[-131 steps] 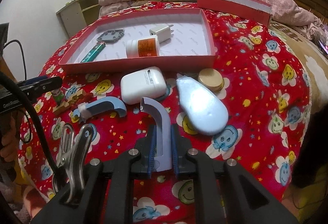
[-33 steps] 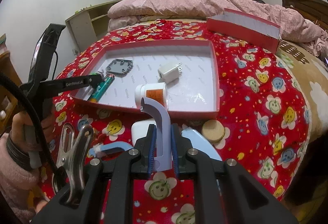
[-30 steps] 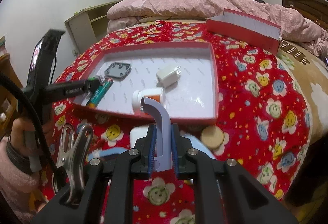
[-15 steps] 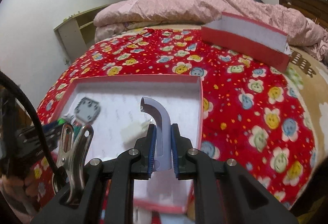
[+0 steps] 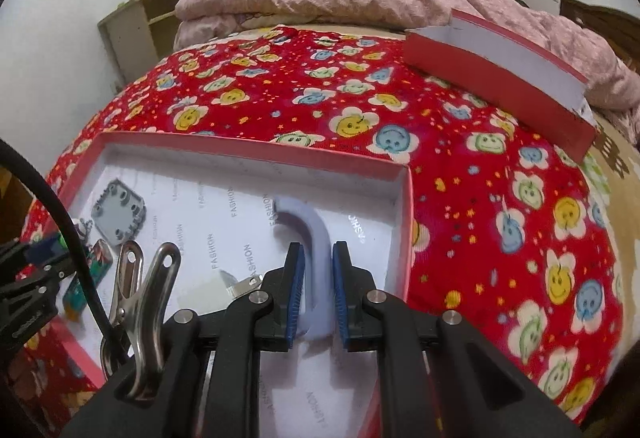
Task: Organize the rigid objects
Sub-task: 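Open both grippers to release the figure and hook in the tray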
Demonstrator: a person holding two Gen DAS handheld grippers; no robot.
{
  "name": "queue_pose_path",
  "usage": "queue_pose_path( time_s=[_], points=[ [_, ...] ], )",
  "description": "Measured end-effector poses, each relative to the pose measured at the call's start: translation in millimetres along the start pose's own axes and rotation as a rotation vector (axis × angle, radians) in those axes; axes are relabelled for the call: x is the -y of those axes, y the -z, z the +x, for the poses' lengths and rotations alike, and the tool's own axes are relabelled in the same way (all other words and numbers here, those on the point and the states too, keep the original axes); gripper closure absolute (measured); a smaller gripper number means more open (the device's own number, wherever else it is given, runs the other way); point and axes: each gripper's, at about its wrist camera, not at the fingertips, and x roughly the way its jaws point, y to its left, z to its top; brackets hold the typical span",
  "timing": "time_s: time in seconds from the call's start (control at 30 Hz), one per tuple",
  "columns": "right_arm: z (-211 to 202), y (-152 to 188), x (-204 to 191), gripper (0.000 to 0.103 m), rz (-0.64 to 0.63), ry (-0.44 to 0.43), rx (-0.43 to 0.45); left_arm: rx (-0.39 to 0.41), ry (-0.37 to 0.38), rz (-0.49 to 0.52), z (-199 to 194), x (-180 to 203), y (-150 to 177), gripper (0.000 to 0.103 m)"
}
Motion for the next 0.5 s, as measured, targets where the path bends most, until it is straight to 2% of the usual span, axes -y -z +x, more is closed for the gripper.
queue_pose_path(
  time_s=[0.3, 0.43, 0.5],
  points=[
    [5.2, -3.2, 1.7, 0.087, -0.016, -0.001, 0.007, -0.005, 0.039, 0.026, 0.9, 13.5, 1.6, 0.038],
    [4.1, -6.1, 4.2, 0.076, 0.031, -0.065, -0.02, -0.01, 0.056, 0.017, -1.3, 15.6, 3.0, 0.031],
    [3.5, -7.1, 4.0, 0.073, 0.044, -0.083, -0.031, -0.012, 0.068, 0.007, -2.8, 14.7, 3.2, 0.028]
  ],
)
